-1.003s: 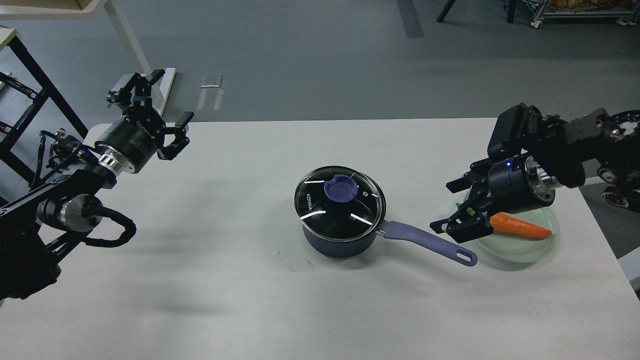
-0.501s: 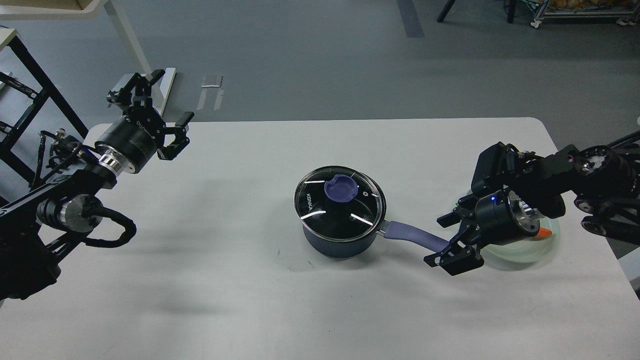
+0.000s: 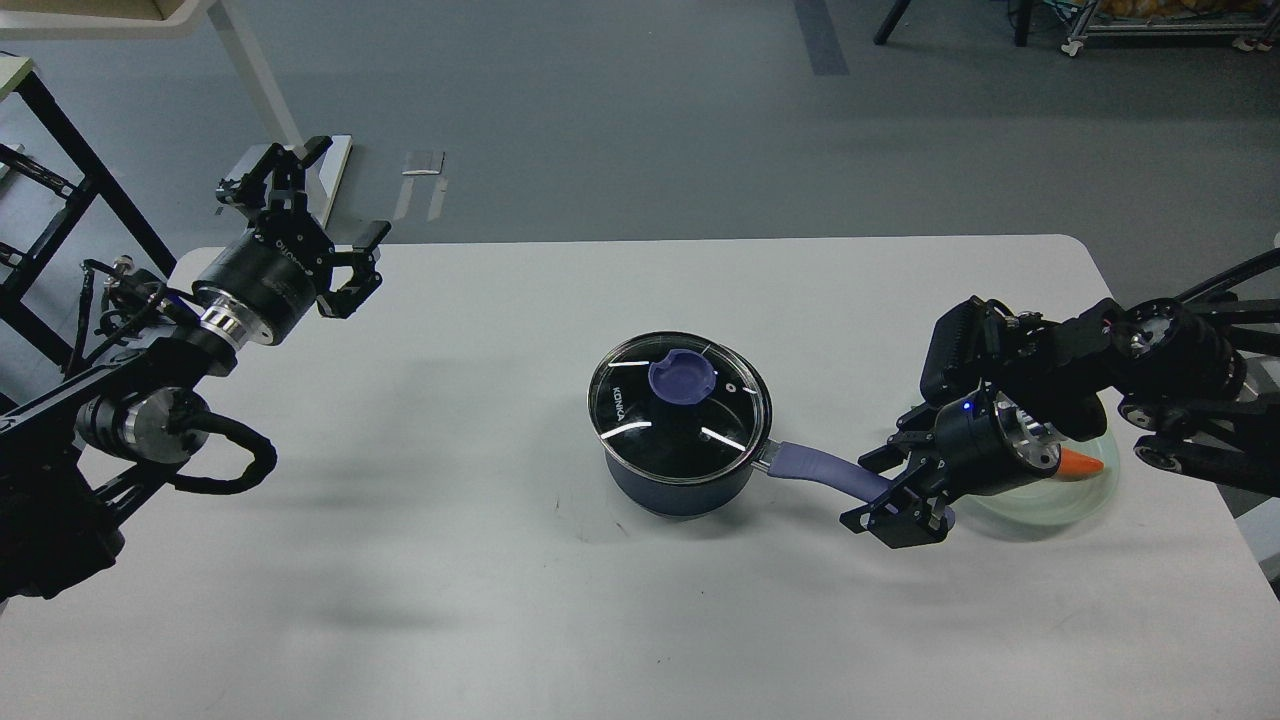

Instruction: Open pot lid

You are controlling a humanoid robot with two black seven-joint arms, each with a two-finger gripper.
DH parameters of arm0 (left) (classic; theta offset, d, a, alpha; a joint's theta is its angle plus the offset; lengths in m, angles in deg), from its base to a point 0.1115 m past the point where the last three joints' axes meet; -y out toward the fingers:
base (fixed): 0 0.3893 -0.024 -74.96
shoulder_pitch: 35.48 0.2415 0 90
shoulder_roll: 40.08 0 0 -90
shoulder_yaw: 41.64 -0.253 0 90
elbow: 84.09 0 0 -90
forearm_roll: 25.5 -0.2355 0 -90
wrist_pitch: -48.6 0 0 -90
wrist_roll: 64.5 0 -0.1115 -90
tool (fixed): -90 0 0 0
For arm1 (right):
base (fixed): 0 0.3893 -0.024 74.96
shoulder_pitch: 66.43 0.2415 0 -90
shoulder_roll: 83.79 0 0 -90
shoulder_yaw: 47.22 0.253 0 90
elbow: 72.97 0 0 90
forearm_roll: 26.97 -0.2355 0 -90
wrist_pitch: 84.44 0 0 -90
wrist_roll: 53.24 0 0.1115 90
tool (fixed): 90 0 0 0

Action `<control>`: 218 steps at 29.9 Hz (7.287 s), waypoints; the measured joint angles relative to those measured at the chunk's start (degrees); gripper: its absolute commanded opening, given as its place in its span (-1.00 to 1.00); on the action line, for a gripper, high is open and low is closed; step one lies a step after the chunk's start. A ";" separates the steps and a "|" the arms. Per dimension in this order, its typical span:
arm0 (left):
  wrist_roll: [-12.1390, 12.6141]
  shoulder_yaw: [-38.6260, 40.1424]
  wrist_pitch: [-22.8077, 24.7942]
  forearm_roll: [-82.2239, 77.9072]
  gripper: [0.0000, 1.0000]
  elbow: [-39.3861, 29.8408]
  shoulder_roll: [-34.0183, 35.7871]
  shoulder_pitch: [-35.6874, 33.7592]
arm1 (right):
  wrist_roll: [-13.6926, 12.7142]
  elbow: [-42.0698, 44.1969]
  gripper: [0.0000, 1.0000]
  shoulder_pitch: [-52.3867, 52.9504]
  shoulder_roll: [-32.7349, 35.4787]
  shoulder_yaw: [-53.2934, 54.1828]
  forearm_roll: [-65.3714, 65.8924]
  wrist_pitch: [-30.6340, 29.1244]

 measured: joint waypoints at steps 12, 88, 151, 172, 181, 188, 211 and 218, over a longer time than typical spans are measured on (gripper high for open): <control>0.00 -0.16 -0.38 -1.58 0.98 -0.09 0.08 -0.06 | 0.00 0.07 -0.40 0.01 0.17 -0.11 1.48 0.00; -4.88 -27.60 -17.43 -112.04 0.98 0.21 -18.64 -22.86 | 0.01 1.05 -0.49 -0.04 0.07 0.00 1.47 0.09; -4.89 -38.17 -33.03 -109.22 -0.06 -12.21 16.32 -26.25 | -0.01 1.13 -0.49 -0.26 0.08 -0.01 1.30 0.18; -4.89 -42.70 -42.43 -107.55 0.05 -2.85 16.30 -11.90 | 0.01 1.14 -0.48 -0.23 -0.05 -0.01 1.30 0.18; -4.89 -42.78 -42.66 -107.57 0.27 -0.36 14.35 -11.26 | 0.01 1.13 -0.48 -0.23 -0.02 -0.01 1.30 0.18; -4.88 -42.79 -42.67 -106.86 0.50 -0.13 13.76 -9.98 | 0.01 1.14 -0.48 -0.31 0.00 0.00 1.30 0.18; -4.86 -40.97 -30.06 -82.05 0.98 -17.53 21.90 -17.05 | -0.01 1.14 -0.48 -0.33 0.27 0.00 1.22 0.26; -4.86 -29.63 -12.90 -41.01 0.98 -18.32 21.08 -20.12 | -0.01 1.14 -0.48 -0.33 0.32 0.00 1.20 0.26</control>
